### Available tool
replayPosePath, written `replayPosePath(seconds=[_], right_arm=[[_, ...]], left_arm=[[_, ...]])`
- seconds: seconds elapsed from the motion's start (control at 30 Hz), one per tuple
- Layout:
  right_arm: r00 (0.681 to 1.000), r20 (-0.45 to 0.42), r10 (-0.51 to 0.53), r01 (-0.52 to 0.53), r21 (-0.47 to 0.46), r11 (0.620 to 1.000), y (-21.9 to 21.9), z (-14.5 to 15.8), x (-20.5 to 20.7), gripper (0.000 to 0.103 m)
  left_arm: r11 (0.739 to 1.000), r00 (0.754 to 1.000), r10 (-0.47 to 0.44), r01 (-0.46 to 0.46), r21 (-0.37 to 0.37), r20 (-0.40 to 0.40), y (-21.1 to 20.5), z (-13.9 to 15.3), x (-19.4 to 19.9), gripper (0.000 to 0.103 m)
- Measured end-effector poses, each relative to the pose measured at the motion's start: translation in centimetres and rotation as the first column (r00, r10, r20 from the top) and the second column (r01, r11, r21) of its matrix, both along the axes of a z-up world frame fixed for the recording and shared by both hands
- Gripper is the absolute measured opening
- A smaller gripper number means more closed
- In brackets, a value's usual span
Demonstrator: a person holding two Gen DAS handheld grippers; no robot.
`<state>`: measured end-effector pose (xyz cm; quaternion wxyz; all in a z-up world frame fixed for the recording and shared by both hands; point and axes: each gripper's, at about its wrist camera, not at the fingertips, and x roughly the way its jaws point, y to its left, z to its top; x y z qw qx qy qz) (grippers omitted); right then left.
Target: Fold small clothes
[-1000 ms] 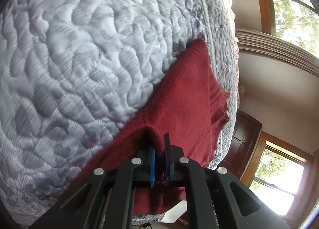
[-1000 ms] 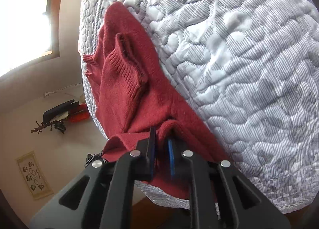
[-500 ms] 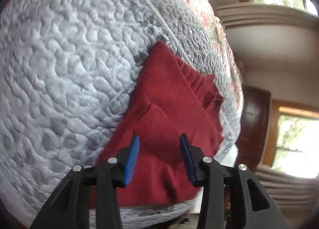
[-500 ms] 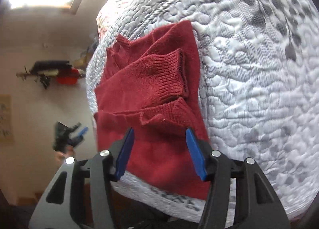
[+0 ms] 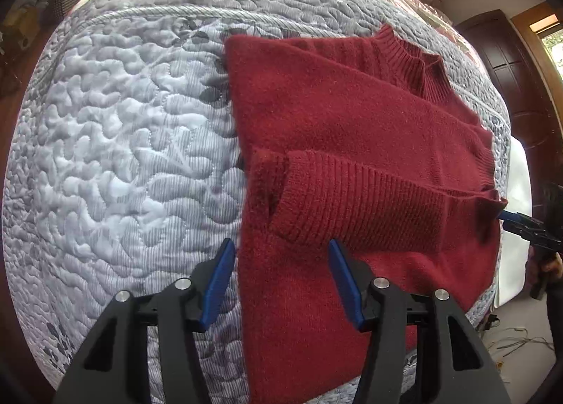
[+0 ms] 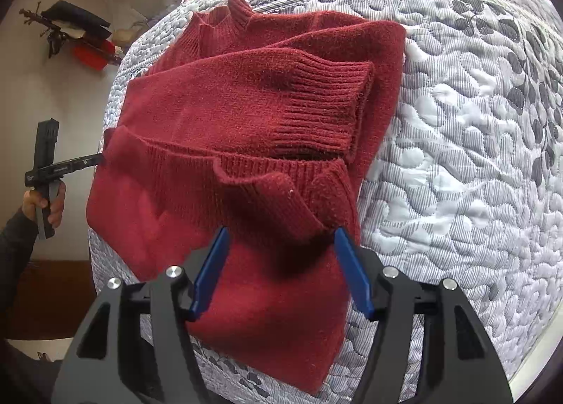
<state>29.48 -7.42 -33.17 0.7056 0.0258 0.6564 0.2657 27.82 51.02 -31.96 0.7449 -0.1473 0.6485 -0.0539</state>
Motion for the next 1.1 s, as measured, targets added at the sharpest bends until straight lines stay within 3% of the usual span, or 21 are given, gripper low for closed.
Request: replayPosePath(seconds=[0.07,0.2,0.23,0.27,0.3,0.57,0.63,0.67,0.73,0.8,1.03,1.1], right_arm=[[1.0,0.021,0.006,-0.006,-0.016,1.0,0.3,0.1,0.3,0.071],[1.0,0.028,0.003,-0.003,-0.022,1.0,0.5,-0.3,1.1,0.072],[1.0,0.029,0.006,-0.005,-0.02,1.0,0.6,-0.3,1.2,0.072],[0.999,0.031,0.008,-0.008,-0.019,1.0,0.7,-0.3,1.3,0.072],[0.999,0.035,0.011,-0.01,-0.019,1.0,0.8,-0.4,1.4,0.072],[1.0,0.026,-0.012,0.013,-0.033,0.999,0.2,-1.4,2.4,0.081],[1.0,-0.001,-0.003,0.003,-0.022,1.0,0.3,-1.8,2.5,0.065],[1.0,-0.027,0.002,-0.003,-0.023,1.0,0.4,-2.1,2.5,0.051],[1.0,-0.015,0.005,-0.005,-0.05,0.999,0.4,-2.1,2.3,0.038],[1.0,-0.01,-0.013,0.012,-0.047,0.999,-0.1,-2.1,2.4,0.024],[0.999,0.034,-0.02,0.022,-0.043,0.999,0.3,-1.0,2.2,0.029],[0.999,0.037,-0.017,0.018,-0.035,0.999,0.7,-1.0,2.2,0.035]], left_arm=[[1.0,1.0,0.003,-0.003,0.021,0.01,-0.1,-0.3,0.4,0.067],[1.0,1.0,-0.001,0.001,0.024,0.014,-0.4,-0.5,0.9,0.067],[1.0,1.0,-0.004,0.004,0.026,0.017,-0.6,-0.5,1.0,0.061],[1.0,1.0,-0.006,0.006,0.023,0.018,-0.9,-0.6,1.1,0.045],[1.0,1.0,-0.008,0.008,0.016,0.008,-1.0,-0.8,1.1,0.041],[1.0,1.0,0.014,-0.014,0.018,0.012,-0.8,-1.0,1.2,0.041],[1.0,1.0,0.013,-0.013,0.025,0.017,-1.0,-1.0,1.3,0.039],[0.999,1.0,0.013,-0.013,0.032,0.018,-1.1,-1.0,1.3,0.03],[0.998,1.0,0.009,-0.011,0.069,0.022,-1.4,-1.0,1.3,0.019],[0.997,0.999,0.018,-0.02,0.072,0.027,-1.4,-0.9,1.2,0.015],[0.996,0.998,0.031,-0.035,0.085,0.05,-1.4,-0.5,0.8,0.014],[0.997,0.998,0.034,-0.037,0.073,0.054,-1.4,-0.6,0.8,0.015]])
